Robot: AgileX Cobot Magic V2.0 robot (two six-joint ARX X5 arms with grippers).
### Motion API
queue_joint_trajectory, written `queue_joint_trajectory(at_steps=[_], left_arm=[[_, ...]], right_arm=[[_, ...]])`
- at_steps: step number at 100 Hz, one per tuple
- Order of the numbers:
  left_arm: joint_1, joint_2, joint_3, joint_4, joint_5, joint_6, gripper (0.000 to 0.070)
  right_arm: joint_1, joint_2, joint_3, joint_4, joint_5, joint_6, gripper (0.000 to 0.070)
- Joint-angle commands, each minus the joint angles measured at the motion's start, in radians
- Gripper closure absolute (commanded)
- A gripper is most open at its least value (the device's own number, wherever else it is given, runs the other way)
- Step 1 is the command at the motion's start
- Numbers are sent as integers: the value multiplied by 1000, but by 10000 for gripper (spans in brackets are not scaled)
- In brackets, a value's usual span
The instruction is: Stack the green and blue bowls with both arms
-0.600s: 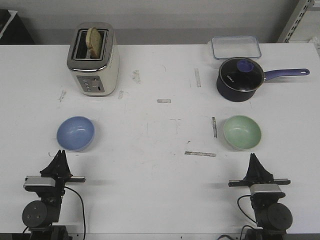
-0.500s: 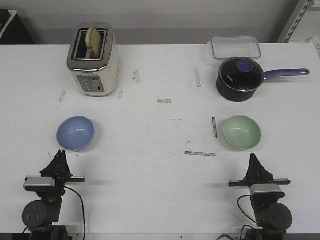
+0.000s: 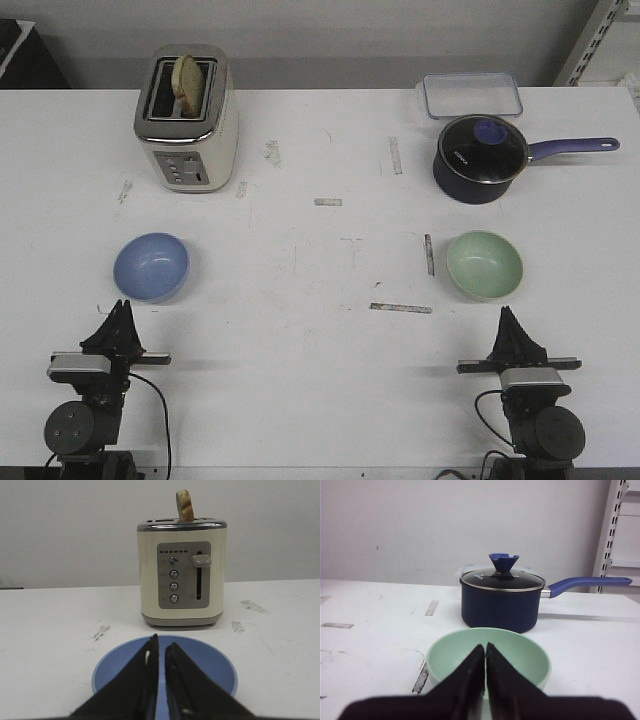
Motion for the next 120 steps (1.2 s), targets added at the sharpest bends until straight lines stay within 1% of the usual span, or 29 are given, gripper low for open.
queue_joint_trajectory(at_steps=[1,13,26,43,56,67,84,107,115,120], left_arm=[[0,-2,-20,14,-3,-2,697],[0,-2,-20,14,-3,-2,697],[0,-2,-20,14,-3,-2,697],[0,-2,-20,14,-3,-2,697],[0,-2,-20,14,-3,-2,697],[0,-2,-20,14,-3,-2,697],[0,-2,-20,14,-3,-2,697],[0,-2,-20,14,-3,-2,697],[0,-2,-20,14,-3,-2,697],[0,-2,-20,14,-3,-2,697]], right_arm=[[0,2,35,13,23,10,700],[0,36,97,-1,55,11,700],[0,135,188,-12,55,11,700],[0,341,342,-61,41,10,700],[0,522,484,-135,9,10,700],[0,670,597,-203,8,10,700],[0,887,789,-354,9,11,700],[-8,1172,1140,-664,8,14,700],[-24,1253,1242,-761,6,72,700],[-40,1295,1298,-826,-20,115,700]])
